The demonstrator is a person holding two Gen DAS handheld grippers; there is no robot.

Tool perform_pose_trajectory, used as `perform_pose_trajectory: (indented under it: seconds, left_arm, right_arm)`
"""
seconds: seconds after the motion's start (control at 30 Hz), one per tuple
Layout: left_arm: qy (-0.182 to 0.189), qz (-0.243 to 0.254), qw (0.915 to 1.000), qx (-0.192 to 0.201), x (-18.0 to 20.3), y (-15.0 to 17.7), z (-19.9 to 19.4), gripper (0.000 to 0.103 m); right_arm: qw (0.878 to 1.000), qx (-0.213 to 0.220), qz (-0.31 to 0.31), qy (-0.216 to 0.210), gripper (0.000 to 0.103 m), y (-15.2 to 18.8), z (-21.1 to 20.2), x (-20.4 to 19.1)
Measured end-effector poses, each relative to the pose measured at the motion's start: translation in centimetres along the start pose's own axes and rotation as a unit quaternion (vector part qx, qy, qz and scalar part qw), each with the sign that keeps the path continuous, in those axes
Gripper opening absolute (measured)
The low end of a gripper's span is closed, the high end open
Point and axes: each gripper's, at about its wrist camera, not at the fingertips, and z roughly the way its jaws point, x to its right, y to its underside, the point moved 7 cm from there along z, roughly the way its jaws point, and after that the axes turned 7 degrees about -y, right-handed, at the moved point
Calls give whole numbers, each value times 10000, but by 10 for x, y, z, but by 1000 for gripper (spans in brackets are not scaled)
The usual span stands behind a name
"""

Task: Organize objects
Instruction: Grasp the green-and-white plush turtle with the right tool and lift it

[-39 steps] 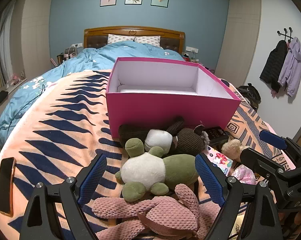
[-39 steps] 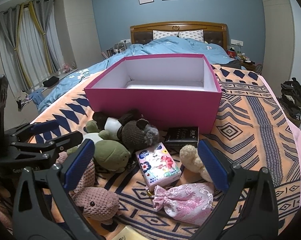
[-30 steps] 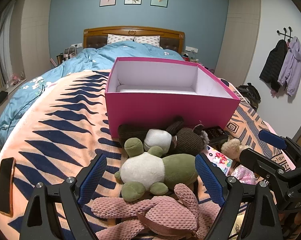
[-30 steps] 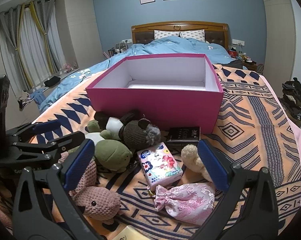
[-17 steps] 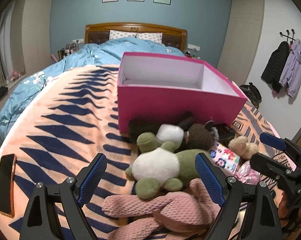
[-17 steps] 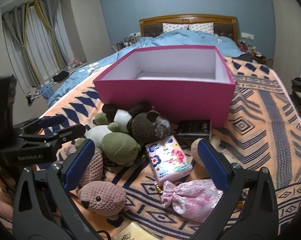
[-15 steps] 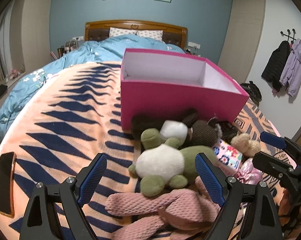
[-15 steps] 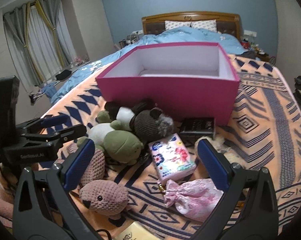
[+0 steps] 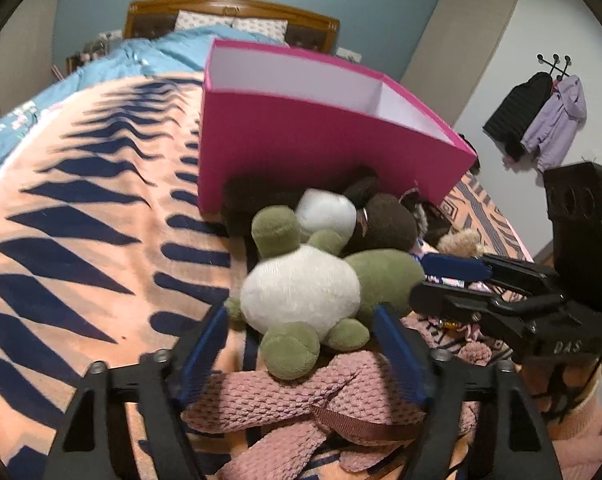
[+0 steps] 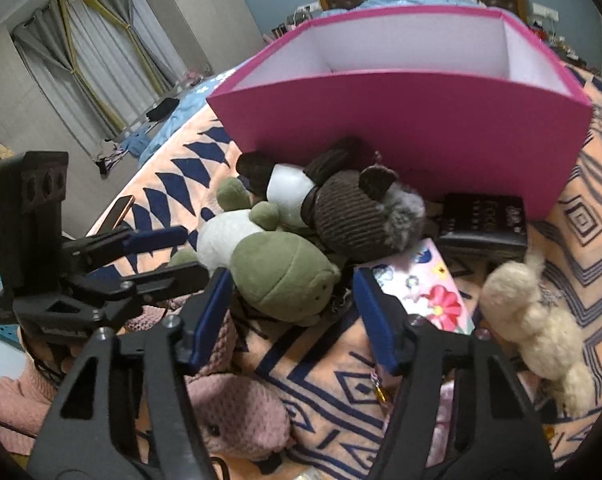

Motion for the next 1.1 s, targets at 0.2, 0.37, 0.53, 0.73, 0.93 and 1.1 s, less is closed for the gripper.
perform_pose_trajectory:
  seconds: [0.2, 0.37, 0.53, 0.73, 0.93, 1.1]
  left_arm:
    - [336, -15, 9989, -323, -4, 2, 13, 70]
    - [495, 57, 9978, -434, 0, 1, 15, 70]
    - [589, 48, 9974, -410, 2, -1, 10, 70]
    - [611, 125, 9980, -94, 8, -10, -16, 70]
    - [601, 236, 9971, 398, 19, -33, -49, 70]
    - [499, 425, 9947, 797, 26, -69, -73, 70]
  right_arm:
    - [9994, -254, 116, -186, 58, -3, 18, 3]
    - [9994, -214, 159, -213, 56, -5, 19, 5]
    - [9999, -86, 0, -132, 55, -7, 11, -3]
    - [9994, 170, -271, -156, 55, -17, -10, -21]
    - [9968, 495, -611, -165, 55, -32, -41, -41]
    - [9934, 784, -813, -220, 55, -57, -61, -52]
